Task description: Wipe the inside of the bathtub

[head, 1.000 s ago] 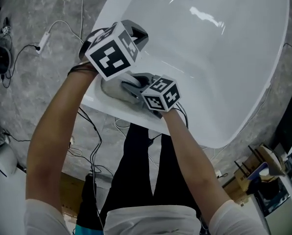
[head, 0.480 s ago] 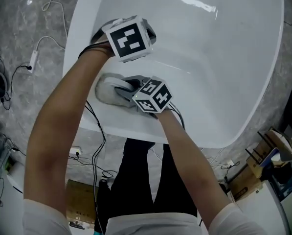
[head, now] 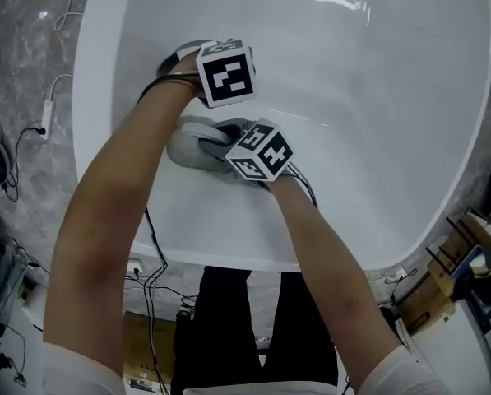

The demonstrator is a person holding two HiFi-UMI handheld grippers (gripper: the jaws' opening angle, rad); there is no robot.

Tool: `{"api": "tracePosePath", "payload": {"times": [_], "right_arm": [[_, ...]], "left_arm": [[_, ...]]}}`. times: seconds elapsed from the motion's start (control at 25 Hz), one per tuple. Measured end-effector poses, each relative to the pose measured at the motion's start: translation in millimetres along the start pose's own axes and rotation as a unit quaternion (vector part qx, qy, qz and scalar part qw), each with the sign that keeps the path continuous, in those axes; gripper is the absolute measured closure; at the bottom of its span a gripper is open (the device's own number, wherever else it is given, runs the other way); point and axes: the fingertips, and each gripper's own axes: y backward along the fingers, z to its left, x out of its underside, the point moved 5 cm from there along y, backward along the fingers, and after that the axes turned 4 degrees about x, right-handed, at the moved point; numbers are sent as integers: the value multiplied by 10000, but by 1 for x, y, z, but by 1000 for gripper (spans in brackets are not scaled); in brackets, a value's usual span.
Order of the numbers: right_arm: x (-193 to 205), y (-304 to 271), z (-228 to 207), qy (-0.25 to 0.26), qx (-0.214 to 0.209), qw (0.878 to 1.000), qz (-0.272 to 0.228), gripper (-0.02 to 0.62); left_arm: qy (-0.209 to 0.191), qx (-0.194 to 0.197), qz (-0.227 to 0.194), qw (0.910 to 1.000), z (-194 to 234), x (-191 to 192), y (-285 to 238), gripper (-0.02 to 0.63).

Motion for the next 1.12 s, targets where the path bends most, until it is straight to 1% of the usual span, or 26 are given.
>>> {"api": "tracePosePath", "payload": {"times": [0.08, 0.16, 0.36, 0.52, 0.64, 0.76, 0.92, 1.12], "right_arm": [[8, -5, -16, -55, 82, 9999, -38, 502], [13, -10, -30, -84, 107, 9999, -53, 502], [20, -23, -63, -88, 125, 9999, 8, 502], [27, -31, -93, -107, 394, 9991, 82, 502], [31, -37, -112, -55, 713, 9973, 195, 502], [36, -44, -124, -60, 936, 9951, 309, 502], [39, -48, -135, -115, 1140, 9924, 452, 502], [44, -50, -145, -171, 1330, 9892, 584, 502]], "left_arm": [[144, -3, 55, 9999, 10, 5, -18, 600], [174, -35, 65, 9998, 18, 5, -31, 600], [387, -42, -5, 9992, 38, 10, -47, 600], [460, -28, -4, 9989, 47, 8, -55, 600], [527, -78, -13, 9986, 53, 8, -56, 600], [485, -100, -70, 9987, 52, 9, -59, 600], [436, 33, -304, 9986, 47, 4, -59, 600], [412, 16, -247, 9988, 44, 4, -55, 600]]}}
